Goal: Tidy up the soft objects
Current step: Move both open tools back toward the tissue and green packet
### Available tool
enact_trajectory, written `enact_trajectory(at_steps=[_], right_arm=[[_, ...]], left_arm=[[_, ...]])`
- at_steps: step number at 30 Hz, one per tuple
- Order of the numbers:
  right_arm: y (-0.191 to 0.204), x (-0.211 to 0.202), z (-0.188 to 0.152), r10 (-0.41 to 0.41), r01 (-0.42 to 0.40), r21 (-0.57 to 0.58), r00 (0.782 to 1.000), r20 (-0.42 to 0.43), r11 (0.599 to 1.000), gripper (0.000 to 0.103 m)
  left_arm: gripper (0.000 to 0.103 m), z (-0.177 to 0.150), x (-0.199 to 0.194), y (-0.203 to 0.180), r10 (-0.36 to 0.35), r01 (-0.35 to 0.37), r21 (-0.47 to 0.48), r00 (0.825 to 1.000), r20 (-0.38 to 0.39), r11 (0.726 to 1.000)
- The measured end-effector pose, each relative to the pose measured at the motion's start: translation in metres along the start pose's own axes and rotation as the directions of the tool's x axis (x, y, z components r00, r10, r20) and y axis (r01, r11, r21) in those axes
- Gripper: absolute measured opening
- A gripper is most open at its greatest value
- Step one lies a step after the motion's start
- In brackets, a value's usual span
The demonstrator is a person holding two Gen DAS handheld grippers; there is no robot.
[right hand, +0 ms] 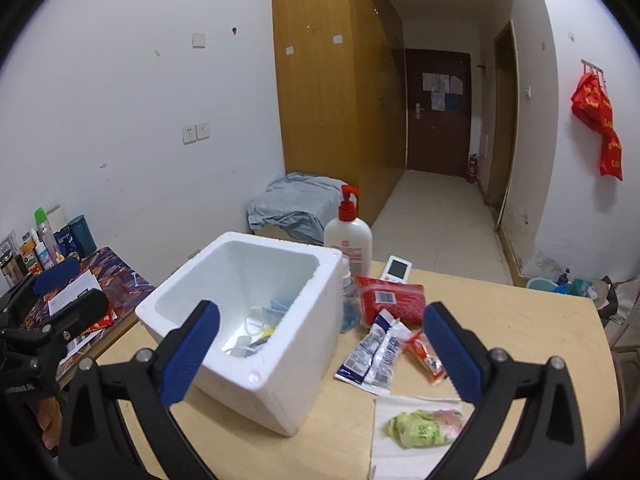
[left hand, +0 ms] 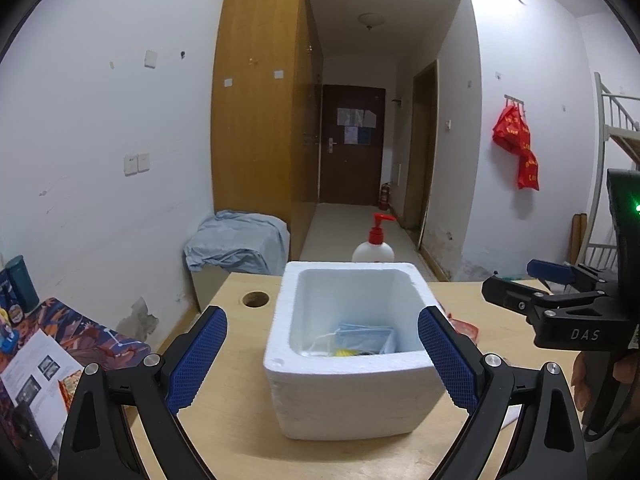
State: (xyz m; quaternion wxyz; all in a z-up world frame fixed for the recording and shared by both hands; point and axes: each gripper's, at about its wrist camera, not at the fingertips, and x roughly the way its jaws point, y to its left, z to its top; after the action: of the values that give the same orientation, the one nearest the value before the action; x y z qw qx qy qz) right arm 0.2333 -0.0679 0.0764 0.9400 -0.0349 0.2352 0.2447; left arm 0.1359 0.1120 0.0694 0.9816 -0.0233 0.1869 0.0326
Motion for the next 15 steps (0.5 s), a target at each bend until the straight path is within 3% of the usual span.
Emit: enact_trajectory(at_steps=[15], right_arm=[[-0.019,-0.080,-0.029,-0.090,0.087,0.032,0.989,0.114,0.996,0.103]], left_arm=[[0.097,-0.003,-0.037,-0.043,-0.089,0.088,0.043,0.996,0.025,0.995]])
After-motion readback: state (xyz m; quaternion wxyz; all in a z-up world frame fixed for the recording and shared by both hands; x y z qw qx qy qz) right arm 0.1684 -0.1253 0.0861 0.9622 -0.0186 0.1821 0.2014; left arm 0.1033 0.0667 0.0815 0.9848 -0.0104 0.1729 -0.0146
